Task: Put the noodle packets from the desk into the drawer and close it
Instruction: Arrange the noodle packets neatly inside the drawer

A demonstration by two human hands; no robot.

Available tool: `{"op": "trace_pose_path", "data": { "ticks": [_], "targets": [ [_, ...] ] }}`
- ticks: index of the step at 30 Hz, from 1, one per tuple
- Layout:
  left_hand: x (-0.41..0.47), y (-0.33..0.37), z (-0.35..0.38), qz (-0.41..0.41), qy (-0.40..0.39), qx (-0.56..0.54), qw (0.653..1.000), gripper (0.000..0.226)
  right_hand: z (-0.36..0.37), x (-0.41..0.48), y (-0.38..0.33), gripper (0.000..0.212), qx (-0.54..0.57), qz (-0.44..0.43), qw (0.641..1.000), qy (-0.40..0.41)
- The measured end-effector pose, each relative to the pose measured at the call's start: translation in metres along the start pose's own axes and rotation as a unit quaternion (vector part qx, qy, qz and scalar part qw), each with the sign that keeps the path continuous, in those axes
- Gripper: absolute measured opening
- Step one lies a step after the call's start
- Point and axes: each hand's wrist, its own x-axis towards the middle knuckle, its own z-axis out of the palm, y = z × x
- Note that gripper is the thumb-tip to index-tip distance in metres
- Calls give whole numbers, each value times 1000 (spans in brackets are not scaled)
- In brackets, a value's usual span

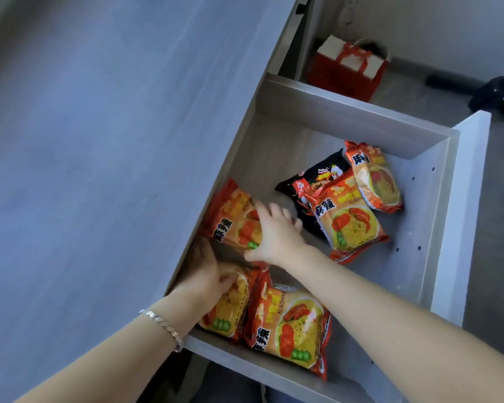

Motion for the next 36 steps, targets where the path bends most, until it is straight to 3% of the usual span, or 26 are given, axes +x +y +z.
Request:
{"op": "trace_pose_path", "data": {
  "ticks": [3, 8, 12, 14, 16, 17, 19, 21, 22, 23, 24, 26, 28, 30, 36],
  "targets": [
    [1, 0, 1, -15, 24, 12, 1000, 105, 20, 15, -12, 103, -44, 0, 999, 15],
    [3, -2, 2, 3, 21, -19, 1000, 103, 35, 9, 0, 88, 111, -67, 991, -21],
    [6, 2, -1, 76, 11, -38, 996, 94, 23, 13, 13, 61, 116, -87, 987, -76],
    [11, 4, -2, 102, 0, -11, 995, 86, 12, 18, 14, 61, 153, -63, 979, -122],
    [14, 9, -3, 109, -16, 55, 992, 72, -4, 20, 18, 61, 200, -39, 972, -117],
    [16, 12, -5, 109, -23, 78, 991, 66, -13, 17, 21, 56, 215, -42, 973, -74],
    [17, 18, -7, 99, -34, 90, 990, 59, -29, 5, 30, 40, 225, -46, 968, 96],
    [17, 24, -9, 92, -41, 109, 989, 54, -38, -9, 43, 29, 196, -23, 932, 304],
    [17, 27, -10, 92, -42, 126, 987, 53, -39, -14, 54, 28, 175, 15, 912, 371],
    [18, 29, -9, 92, -41, 143, 985, 52, -38, -18, 65, 34, 157, 71, 903, 393],
    [18, 29, -9, 90, -41, 156, 983, 51, -36, -21, 77, 48, 147, 141, 908, 366],
    [20, 27, -8, 82, -49, 172, 980, 51, -27, -25, 98, 78, 123, 243, 929, 252],
    [20, 22, -11, 91, -53, 169, 980, 50, -16, -27, 109, 93, 81, 245, 942, 214],
    [21, 17, -17, 108, -42, 152, 982, 50, -11, -28, 115, 95, 61, 235, 943, 228],
    [14, 14, -21, 87, -29, 78, 993, 59, -26, -38, 100, 87, 165, 244, 930, 220]
  ]
}}
